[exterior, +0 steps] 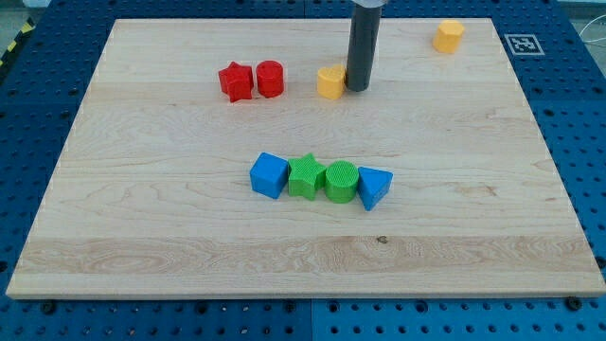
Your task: Slide the yellow heart towards the red circle
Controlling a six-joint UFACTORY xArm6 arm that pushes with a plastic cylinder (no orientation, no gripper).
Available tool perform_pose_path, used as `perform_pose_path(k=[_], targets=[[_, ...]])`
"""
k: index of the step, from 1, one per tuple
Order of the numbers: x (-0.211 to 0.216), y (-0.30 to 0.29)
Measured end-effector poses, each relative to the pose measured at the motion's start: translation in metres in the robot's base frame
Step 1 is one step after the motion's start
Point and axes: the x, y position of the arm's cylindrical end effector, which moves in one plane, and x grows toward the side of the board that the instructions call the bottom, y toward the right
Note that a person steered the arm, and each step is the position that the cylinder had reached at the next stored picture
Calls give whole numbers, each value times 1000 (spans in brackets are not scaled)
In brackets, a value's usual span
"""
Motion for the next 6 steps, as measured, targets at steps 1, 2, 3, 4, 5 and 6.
perform_pose_path(k=[1, 2, 3, 4, 5, 6], targets=[[-2, 5], [-3, 42], [5, 74], [21, 72], [23, 45], [2, 22]])
